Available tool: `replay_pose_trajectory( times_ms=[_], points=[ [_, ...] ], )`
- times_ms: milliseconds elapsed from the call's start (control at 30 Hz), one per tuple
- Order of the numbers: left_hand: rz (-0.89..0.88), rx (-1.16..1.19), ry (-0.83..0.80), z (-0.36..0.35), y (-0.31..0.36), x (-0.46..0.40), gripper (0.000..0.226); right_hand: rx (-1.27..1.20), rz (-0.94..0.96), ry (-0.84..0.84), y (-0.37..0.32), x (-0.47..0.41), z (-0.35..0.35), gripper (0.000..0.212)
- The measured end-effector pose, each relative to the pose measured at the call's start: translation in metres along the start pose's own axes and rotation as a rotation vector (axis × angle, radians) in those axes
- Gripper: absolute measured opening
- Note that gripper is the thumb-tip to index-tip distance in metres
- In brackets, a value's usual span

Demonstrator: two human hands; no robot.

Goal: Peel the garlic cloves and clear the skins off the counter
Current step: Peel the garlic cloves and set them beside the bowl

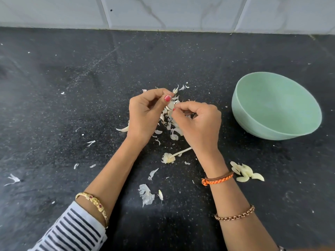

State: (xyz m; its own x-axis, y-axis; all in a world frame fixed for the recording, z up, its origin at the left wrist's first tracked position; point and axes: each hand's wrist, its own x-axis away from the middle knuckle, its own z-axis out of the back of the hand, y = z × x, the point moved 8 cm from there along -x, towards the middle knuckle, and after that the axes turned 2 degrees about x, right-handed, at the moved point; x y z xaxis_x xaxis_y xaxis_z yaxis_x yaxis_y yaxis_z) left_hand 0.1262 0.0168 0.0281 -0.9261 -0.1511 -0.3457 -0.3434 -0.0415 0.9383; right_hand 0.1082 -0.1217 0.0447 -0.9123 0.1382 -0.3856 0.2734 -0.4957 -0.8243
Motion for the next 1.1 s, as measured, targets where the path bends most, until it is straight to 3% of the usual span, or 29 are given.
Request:
replay_pose_trajectory(
  times_ms=[400,533,633,667,767,900,1000,1100],
  points=[
    [-0.001,-0.043,-0.031,-0.004,0.001,0.000,0.019,0.168,0.079,0.023,-0.003,0.002,-0.002,0.011],
    [0.040,0.104,-0.030,-0.005,0.001,0.000,0.016,-0.054,0.015,-0.021,0.002,-0.002,-0.002,0.016],
    [0.105,0.258,-0.035,-0.008,-0.001,0.001,0.022,-0.264,-0.142,0.039,0.020,-0.009,0.012,0.045],
    [0.128,0.307,-0.031,-0.007,-0.003,0.000,0.024,-0.297,-0.163,0.092,0.026,-0.010,0.019,0.046],
    [0.188,0.416,0.039,0.000,-0.010,-0.002,0.021,-0.228,-0.129,0.161,0.026,-0.009,0.025,0.028],
    [0.204,0.426,0.107,0.002,-0.011,0.001,0.007,-0.078,-0.105,0.070,0.016,-0.003,0.009,0.025],
    [0.234,0.431,0.144,0.004,-0.013,0.002,0.006,-0.099,-0.022,-0.012,0.007,-0.003,0.002,0.010],
    [0.279,0.444,0.132,0.002,-0.016,0.003,0.009,-0.100,-0.002,-0.063,0.005,-0.003,-0.003,0.022]
  ],
)
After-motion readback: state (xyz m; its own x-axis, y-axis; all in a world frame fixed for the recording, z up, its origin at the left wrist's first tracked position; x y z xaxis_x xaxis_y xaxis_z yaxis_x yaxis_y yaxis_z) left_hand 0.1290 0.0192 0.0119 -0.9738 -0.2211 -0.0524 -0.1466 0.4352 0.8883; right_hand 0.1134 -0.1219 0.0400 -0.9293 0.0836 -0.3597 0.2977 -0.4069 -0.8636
